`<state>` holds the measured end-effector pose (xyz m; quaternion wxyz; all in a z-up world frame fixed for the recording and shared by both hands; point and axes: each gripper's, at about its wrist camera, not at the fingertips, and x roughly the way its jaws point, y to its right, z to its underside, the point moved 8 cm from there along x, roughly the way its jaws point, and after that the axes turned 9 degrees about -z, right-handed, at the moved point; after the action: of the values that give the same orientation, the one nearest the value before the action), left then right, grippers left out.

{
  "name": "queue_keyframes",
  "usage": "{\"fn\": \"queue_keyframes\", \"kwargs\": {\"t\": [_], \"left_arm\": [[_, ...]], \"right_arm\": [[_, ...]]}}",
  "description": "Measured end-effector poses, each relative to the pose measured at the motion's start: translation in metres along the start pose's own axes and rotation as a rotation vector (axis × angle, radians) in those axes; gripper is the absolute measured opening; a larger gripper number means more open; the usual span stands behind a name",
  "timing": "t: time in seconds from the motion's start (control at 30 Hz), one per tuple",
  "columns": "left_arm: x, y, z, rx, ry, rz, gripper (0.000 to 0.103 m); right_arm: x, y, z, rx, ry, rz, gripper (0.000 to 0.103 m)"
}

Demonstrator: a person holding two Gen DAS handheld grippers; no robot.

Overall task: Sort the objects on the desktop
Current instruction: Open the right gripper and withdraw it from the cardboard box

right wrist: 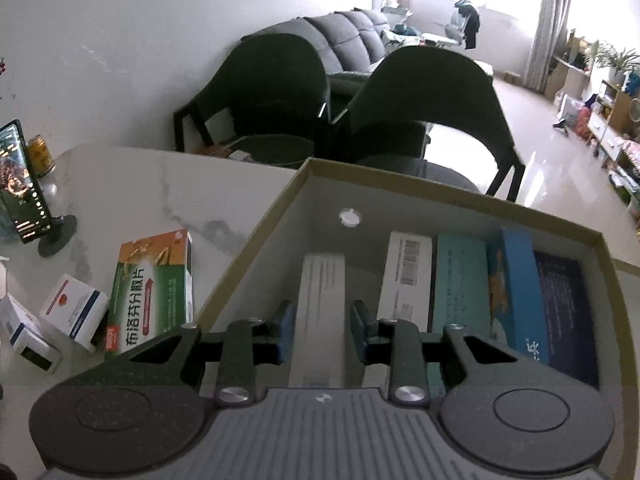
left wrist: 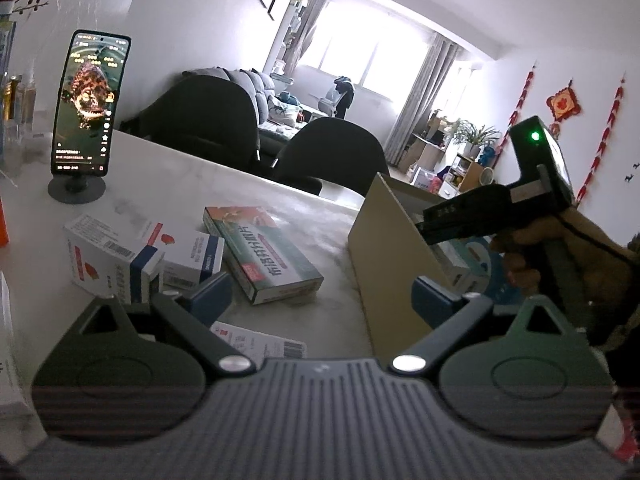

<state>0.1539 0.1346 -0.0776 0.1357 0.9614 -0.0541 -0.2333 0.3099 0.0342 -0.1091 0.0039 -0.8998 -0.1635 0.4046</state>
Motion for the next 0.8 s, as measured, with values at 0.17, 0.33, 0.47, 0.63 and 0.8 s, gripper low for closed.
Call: {"fn": "queue_keyframes", "kwargs": {"t": [0.17, 0.33, 0.47, 0.63, 0.8], "left_arm": [[0.004, -0.004, 0.001, -0.007, -0.008, -0.010, 0.098], [0.007, -0.002, 0.002, -0.016, -0.015, -0.006, 0.098], [0.006, 0.003, 0.003, -0.004, -0.016, -0.002, 0.098], [0.004, 0.003, 0.003, -0.006, -0.010, -0.009, 0.098], [0.006, 0.000, 0.004, -0.012, -0.015, -0.022, 0.098]], "right_arm": [[-0.009, 0.001, 0.001, -0.072, -0.030, -0.025, 0.036], [-0.017, -0.012, 0.007, -0.268, -0.066, -0.051, 0.035], [-0.018, -0.032, 0.016, -0.510, -0.103, -0.129, 0.032], [-0.010, -0.047, 0.027, -0.733, -0.186, -0.177, 0.030], [0.001, -0.053, 0.029, -0.806, -0.206, -0.189, 0.032]]}}
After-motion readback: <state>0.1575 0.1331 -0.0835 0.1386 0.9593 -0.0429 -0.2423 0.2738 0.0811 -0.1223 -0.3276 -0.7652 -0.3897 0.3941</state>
